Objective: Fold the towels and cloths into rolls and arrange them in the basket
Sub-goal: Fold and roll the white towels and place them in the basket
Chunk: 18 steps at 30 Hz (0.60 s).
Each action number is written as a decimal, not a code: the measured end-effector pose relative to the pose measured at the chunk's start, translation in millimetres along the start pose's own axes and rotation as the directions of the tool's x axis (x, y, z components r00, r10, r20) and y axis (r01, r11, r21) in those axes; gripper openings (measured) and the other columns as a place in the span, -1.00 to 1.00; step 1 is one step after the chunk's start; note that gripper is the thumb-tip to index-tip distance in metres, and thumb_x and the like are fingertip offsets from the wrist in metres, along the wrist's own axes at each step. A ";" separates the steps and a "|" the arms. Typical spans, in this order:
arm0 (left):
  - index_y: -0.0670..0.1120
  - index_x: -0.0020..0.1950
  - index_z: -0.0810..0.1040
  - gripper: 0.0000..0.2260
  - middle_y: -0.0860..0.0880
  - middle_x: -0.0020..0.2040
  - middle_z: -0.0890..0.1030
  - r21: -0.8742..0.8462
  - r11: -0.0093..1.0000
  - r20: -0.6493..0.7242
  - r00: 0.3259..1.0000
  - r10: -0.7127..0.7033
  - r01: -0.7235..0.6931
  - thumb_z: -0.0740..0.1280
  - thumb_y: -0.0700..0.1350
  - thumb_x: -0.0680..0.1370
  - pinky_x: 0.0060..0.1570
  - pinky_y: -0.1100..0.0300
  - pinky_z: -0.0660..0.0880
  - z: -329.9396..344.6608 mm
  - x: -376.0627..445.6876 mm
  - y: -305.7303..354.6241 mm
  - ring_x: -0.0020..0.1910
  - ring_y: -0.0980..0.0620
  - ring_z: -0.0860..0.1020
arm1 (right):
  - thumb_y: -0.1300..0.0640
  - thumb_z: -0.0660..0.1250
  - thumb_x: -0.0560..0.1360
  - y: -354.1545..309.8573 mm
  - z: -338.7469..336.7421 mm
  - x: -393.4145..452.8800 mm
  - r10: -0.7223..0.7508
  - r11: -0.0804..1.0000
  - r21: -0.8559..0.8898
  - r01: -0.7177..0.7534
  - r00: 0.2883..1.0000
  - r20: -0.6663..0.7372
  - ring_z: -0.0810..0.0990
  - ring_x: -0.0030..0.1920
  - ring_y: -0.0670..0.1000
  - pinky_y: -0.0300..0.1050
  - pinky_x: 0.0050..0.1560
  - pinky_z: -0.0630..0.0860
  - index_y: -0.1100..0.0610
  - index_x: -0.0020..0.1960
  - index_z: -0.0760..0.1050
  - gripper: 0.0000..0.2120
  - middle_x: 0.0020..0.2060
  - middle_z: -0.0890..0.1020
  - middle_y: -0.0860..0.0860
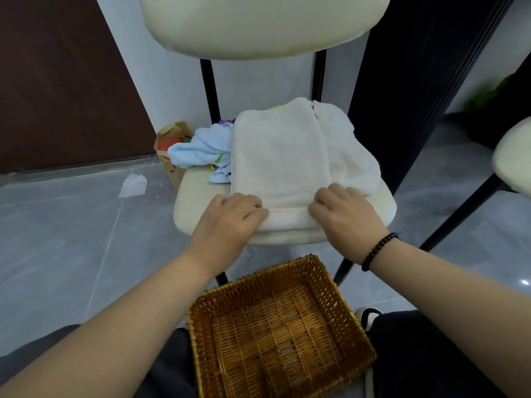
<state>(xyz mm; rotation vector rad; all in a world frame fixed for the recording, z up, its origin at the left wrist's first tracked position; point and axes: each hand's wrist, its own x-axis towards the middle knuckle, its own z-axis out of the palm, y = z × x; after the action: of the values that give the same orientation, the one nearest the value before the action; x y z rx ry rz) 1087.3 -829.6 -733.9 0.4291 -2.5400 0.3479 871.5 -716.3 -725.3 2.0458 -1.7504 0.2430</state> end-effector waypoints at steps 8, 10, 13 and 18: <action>-0.16 0.20 0.61 -0.69 -0.13 0.16 0.61 -0.049 0.996 0.044 0.997 -0.067 0.069 0.31 -0.21 0.47 -0.06 0.05 0.45 10.1 -24.2 8.1 0.13 -0.11 0.58 | 0.26 0.24 0.43 -4.8 14.8 -7.7 0.088 0.978 0.194 -0.073 0.994 -0.068 0.51 -0.21 0.17 0.10 -0.23 0.52 0.26 -0.08 0.58 -0.84 -0.18 0.56 0.13; -0.15 0.25 0.59 -0.69 -0.15 0.20 0.59 -0.073 0.994 0.051 0.995 -0.081 0.084 0.35 -0.18 0.51 -0.04 0.03 0.47 12.0 -31.0 4.6 0.18 -0.13 0.56 | 0.16 0.23 0.44 -5.7 10.5 -12.3 0.097 0.966 0.245 -0.082 0.994 -0.049 0.53 -0.17 0.16 0.07 -0.20 0.55 0.27 0.01 0.59 -0.74 -0.14 0.57 0.13; -0.08 0.25 0.61 -0.68 -0.15 0.13 0.61 -0.105 0.986 0.048 0.991 -0.123 0.128 0.39 -0.19 0.49 -0.11 0.03 0.45 13.1 -34.3 -9.7 0.05 -0.17 0.59 | 0.10 0.40 0.42 -4.0 7.8 -18.6 0.089 0.965 0.247 -0.084 0.996 -0.008 0.56 -0.11 0.17 0.05 -0.17 0.58 0.27 0.10 0.58 -0.67 -0.08 0.58 0.14; -0.08 0.15 0.66 -0.73 -0.11 0.01 0.62 -0.238 0.962 0.067 0.990 -0.121 0.134 0.36 -0.04 0.50 -0.21 -0.05 0.47 9.2 -25.8 -23.8 -0.07 -0.14 0.57 | 0.18 0.54 0.31 -4.9 8.6 -13.5 0.211 0.907 0.370 -0.199 0.977 0.009 0.56 -0.12 0.19 0.06 -0.22 0.59 0.23 -0.01 0.60 -0.71 -0.11 0.57 0.12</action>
<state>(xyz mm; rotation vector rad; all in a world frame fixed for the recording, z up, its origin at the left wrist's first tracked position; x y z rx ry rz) 1112.6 -848.6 -751.8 0.5092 -2.5475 -0.0221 872.5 -707.4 -739.4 2.0843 -2.0253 0.7164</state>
